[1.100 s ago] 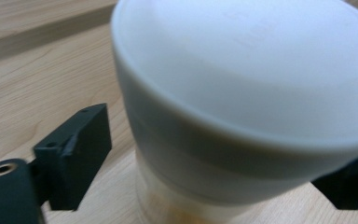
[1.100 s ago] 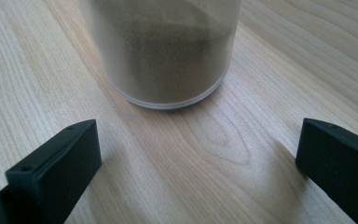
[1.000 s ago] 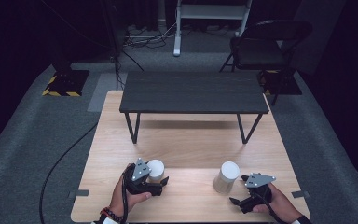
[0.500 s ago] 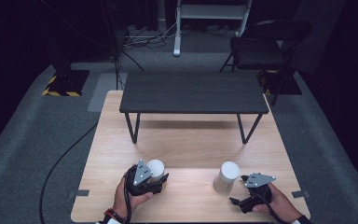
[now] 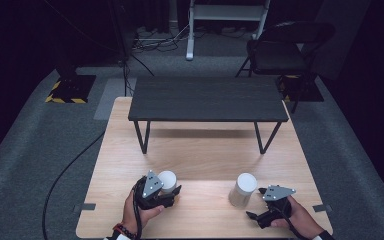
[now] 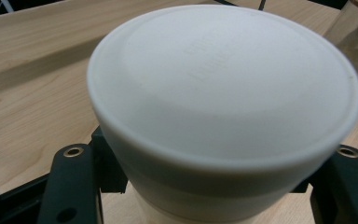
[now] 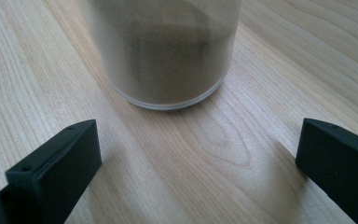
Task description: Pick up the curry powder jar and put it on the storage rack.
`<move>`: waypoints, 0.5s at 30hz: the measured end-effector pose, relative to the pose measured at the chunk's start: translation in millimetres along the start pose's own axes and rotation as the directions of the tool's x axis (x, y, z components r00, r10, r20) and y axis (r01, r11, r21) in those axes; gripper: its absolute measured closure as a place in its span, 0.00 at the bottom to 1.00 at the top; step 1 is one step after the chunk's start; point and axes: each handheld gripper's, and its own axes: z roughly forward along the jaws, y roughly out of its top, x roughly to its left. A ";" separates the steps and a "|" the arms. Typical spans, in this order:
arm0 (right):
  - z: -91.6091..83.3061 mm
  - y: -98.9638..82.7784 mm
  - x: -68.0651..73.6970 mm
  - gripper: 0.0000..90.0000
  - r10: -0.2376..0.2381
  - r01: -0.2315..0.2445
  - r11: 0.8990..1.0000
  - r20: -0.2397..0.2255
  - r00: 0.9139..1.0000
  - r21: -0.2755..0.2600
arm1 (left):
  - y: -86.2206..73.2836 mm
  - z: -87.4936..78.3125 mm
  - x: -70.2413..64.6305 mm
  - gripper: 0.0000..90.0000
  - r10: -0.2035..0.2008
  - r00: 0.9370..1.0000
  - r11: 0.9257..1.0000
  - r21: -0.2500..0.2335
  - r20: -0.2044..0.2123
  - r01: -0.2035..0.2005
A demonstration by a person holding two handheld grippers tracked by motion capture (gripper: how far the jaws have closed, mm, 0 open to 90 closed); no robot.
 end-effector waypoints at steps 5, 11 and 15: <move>0.0 0.0 0.0 0.00 0.000 0.000 1.000 0.000 1.000 0.000 | 6.1 -2.7 2.0 0.39 -0.001 1.000 1.000 0.004 0.004 0.001; 0.0 0.0 0.0 0.00 0.000 0.000 1.000 0.000 1.000 0.000 | 13.9 -4.8 3.7 0.39 -0.007 1.000 1.000 -0.023 0.007 0.007; 0.0 0.0 0.0 0.00 0.000 0.000 1.000 0.000 1.000 0.000 | 19.4 -6.5 6.4 0.39 -0.015 1.000 0.999 -0.043 0.010 0.015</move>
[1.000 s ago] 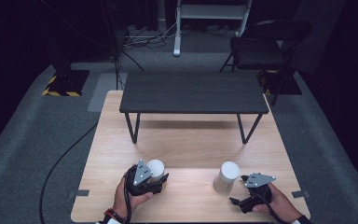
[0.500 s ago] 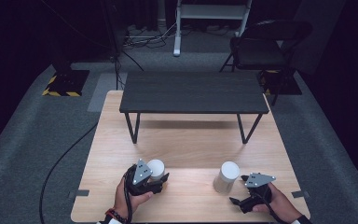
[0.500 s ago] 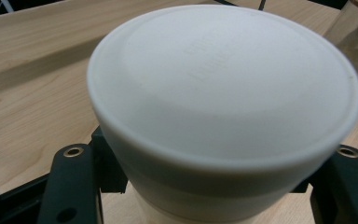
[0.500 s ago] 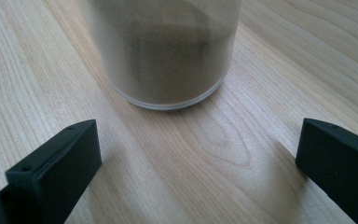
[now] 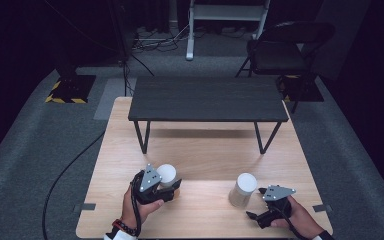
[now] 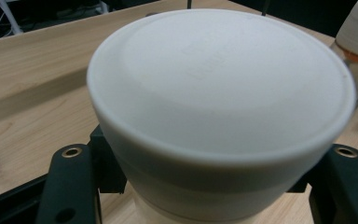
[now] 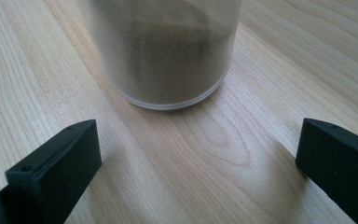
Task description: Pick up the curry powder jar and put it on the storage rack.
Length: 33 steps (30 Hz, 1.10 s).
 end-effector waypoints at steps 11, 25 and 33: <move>0.0 0.0 0.0 0.00 0.000 0.000 1.000 0.000 1.000 0.000 | 21.1 -1.8 1.7 0.39 0.018 1.000 1.000 -0.022 -0.003 -0.018; 0.2 0.1 0.2 0.00 0.001 -0.001 1.000 0.001 1.000 0.000 | 57.5 -0.5 -0.3 0.39 0.026 1.000 0.998 -0.056 0.006 -0.026; 0.2 0.1 0.2 0.00 0.001 -0.001 1.000 0.001 1.000 0.000 | 77.2 3.7 -3.6 0.38 0.037 0.999 0.997 -0.069 0.002 -0.037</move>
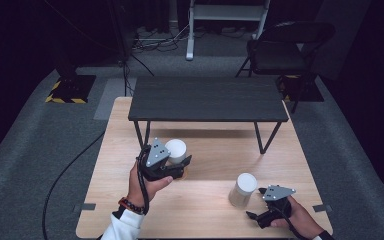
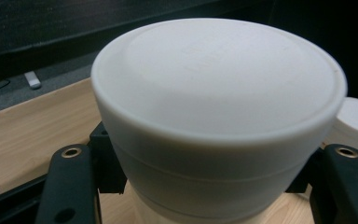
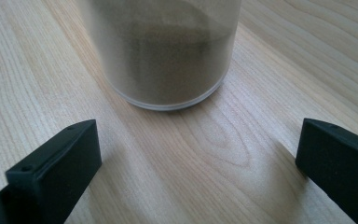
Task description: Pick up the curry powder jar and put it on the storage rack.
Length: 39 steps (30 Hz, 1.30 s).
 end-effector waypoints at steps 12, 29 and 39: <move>-0.1 0.0 0.4 0.00 0.001 -0.001 1.000 0.001 1.000 0.000 | 29.8 -1.8 5.7 0.38 0.008 1.000 0.998 -0.055 -0.008 -0.008; -0.1 0.0 0.4 0.00 0.002 -0.002 1.000 0.001 1.000 0.000 | 82.1 -2.2 6.2 0.38 0.066 0.998 0.993 -0.102 -0.017 -0.068; 0.0 -0.1 0.3 0.00 0.001 -0.001 1.000 0.001 1.000 -0.001 | 106.1 7.0 6.4 0.38 0.070 0.997 0.989 -0.125 -0.028 -0.073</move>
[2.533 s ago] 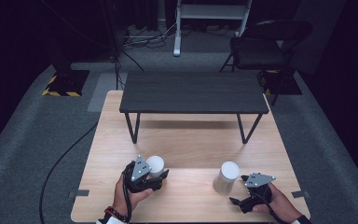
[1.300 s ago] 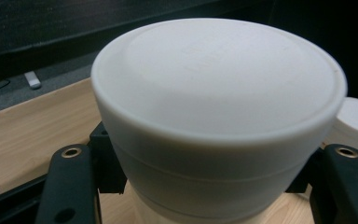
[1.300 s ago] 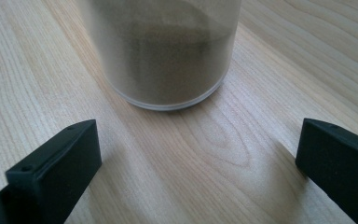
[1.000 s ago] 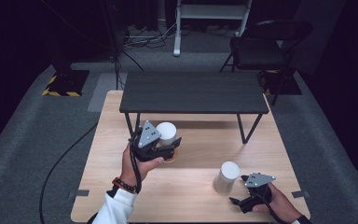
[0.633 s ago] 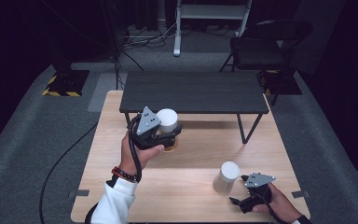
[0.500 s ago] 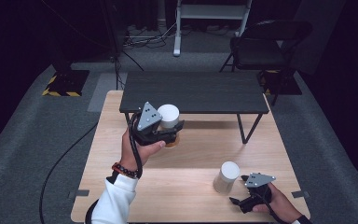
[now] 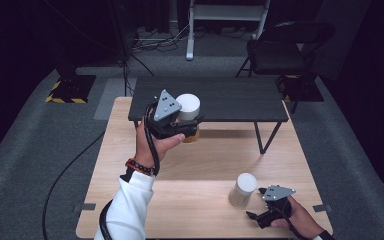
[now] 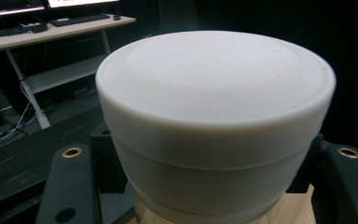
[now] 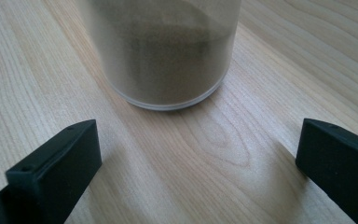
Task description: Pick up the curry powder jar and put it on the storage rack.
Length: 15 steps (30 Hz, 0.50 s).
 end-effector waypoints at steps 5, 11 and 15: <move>-0.2 -0.2 -0.4 0.00 -0.001 0.001 1.000 -0.002 1.000 0.000 | 11.5 7.3 0.6 0.38 0.013 1.000 1.000 -0.002 -0.008 -0.013; -0.1 -0.1 -0.7 0.00 -0.003 0.003 1.000 -0.003 1.000 0.000 | 18.8 17.2 0.6 0.38 0.028 0.999 1.000 -0.005 -0.032 -0.029; -0.1 -0.1 -0.6 0.00 -0.002 0.002 1.000 -0.003 1.000 0.000 | 20.7 25.7 6.5 0.38 0.010 0.999 1.000 -0.003 -0.047 -0.010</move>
